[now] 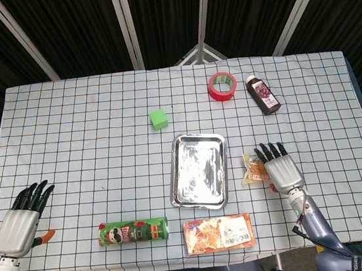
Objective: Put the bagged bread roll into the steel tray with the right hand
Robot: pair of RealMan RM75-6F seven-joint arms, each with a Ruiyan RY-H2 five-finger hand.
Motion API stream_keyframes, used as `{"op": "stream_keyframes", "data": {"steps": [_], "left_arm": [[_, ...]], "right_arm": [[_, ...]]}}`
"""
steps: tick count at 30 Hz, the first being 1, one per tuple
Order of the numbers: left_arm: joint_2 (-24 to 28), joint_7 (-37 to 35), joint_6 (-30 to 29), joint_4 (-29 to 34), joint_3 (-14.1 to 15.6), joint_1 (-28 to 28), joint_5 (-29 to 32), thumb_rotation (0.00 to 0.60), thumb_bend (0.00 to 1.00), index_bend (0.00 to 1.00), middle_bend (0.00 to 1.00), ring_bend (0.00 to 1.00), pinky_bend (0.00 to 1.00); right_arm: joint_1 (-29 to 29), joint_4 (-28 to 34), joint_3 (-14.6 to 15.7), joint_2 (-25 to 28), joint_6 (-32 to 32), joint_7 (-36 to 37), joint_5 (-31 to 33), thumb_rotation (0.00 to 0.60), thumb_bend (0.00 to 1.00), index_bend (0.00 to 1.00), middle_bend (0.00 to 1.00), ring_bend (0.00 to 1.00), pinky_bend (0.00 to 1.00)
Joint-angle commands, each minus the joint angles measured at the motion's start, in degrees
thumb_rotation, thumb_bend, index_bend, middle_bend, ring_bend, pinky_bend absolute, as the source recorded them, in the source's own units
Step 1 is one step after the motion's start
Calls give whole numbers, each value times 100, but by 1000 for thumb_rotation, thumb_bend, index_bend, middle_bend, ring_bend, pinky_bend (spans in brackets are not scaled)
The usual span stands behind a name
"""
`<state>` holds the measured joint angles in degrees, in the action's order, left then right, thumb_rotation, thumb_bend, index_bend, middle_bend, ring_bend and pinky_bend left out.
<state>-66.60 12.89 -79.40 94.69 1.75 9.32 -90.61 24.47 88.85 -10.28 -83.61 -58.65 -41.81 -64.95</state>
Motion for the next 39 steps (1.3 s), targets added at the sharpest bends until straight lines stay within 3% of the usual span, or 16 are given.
{"op": "stream_keyframes", "data": {"steps": [1, 3, 5, 10, 17, 23, 28, 34, 39], "left_arm": [[3, 9, -6, 13, 5, -4, -5, 600, 81, 0, 0, 0, 92], [11, 4, -19, 20, 13, -11, -17, 600, 81, 0, 0, 0, 92], [19, -12, -40, 23, 14, -18, -28, 600, 81, 0, 0, 0, 92], [41, -69, -78, 22, 21, -26, -66, 600, 81, 0, 0, 0, 92], [60, -107, -91, 21, 30, -30, -90, 600, 81, 0, 0, 0, 92], [71, -141, -76, 16, 22, -21, -74, 600, 81, 0, 0, 0, 92], [94, -189, -65, 20, 18, -15, -60, 600, 81, 0, 0, 0, 92], [132, -299, -45, 8, 14, -2, -50, 600, 81, 0, 0, 0, 92], [144, -358, 11, -18, 4, 25, -17, 600, 81, 0, 0, 0, 92]], "right_arm": [[88, -172, 8, -127, -16, 198, -104, 600, 259, 157, 242, 146, 397], [129, -273, 37, -179, -24, 304, -165, 600, 259, 263, 334, 237, 468], [150, -343, 61, -224, -40, 398, -203, 600, 258, 377, 390, 281, 476], [158, -591, 128, -409, -279, 711, -486, 600, 258, 518, 478, 363, 514], [255, -395, 171, -450, -474, 511, -658, 600, 259, 525, 483, 370, 517], [589, 434, 5, -389, -454, -339, -530, 600, 259, 525, 483, 370, 517], [1019, 763, -274, -639, -369, -1199, -99, 600, 258, 525, 484, 369, 516], [1830, 441, -770, -1438, -266, -2244, 981, 600, 258, 525, 483, 370, 517], [2393, -127, -948, -2019, -262, -2708, 1582, 600, 259, 525, 484, 370, 517]]}}
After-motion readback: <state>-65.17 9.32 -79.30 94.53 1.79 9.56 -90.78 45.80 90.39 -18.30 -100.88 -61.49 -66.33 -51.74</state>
